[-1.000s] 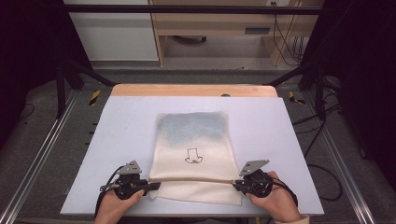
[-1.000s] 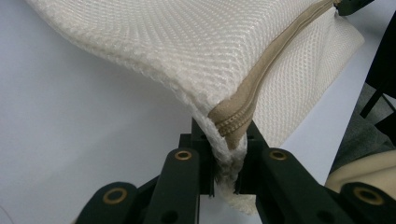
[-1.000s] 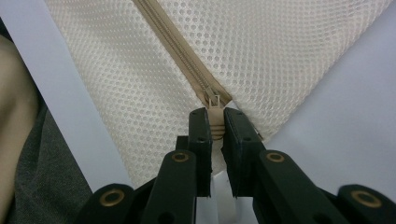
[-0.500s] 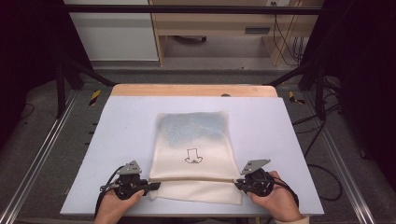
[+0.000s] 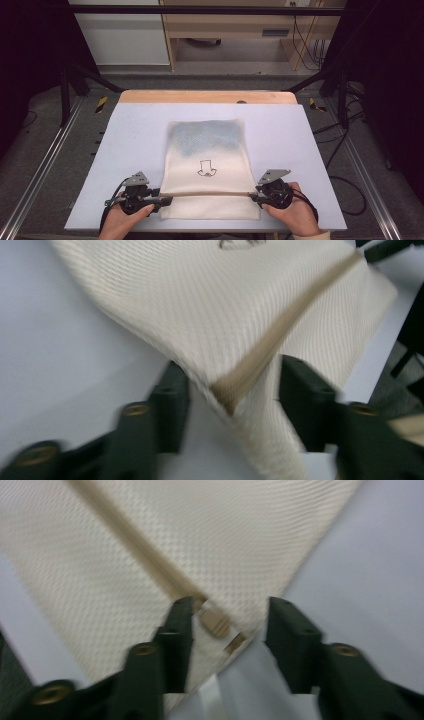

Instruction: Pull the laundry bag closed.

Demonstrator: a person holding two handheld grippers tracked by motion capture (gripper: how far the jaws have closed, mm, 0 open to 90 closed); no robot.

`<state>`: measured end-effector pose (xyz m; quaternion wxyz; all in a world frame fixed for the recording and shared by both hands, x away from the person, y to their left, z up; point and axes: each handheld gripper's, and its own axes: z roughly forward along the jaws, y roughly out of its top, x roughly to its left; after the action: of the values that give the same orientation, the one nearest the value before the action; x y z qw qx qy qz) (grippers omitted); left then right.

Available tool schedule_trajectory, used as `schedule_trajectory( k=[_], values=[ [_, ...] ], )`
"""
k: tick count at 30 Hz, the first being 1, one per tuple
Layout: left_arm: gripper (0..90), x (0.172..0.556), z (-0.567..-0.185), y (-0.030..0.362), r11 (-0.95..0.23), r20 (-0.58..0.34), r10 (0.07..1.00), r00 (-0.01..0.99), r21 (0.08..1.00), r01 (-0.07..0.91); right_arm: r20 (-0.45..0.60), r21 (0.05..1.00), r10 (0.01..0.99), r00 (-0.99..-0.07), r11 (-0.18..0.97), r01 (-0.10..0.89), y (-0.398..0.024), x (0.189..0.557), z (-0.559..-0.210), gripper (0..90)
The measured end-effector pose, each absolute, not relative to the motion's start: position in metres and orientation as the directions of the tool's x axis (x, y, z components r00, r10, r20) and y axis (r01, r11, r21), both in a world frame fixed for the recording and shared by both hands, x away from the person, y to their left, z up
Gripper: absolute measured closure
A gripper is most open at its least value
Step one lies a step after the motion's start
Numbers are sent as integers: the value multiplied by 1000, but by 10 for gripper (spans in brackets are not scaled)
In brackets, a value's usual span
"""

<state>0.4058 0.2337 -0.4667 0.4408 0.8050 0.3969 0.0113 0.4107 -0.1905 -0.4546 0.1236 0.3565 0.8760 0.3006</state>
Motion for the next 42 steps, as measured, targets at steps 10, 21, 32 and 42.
schedule_trajectory(
  k=[10,21,32,42],
  values=[
    [108,400,-451,255,-248,-207,768,607,777,579,-15,725,824,-567,400,561,-190,418,-443,110],
    [75,398,-442,262,-324,-64,796,602,795,512,-42,769,860,-509,353,532,-193,419,-433,87],
    [73,392,-428,285,-356,-35,810,585,764,538,-2,791,917,-400,246,559,-210,424,-418,89],
    [75,431,-403,290,-348,-18,829,558,765,542,-13,781,940,-342,223,583,-216,452,-389,96]
  ],
)
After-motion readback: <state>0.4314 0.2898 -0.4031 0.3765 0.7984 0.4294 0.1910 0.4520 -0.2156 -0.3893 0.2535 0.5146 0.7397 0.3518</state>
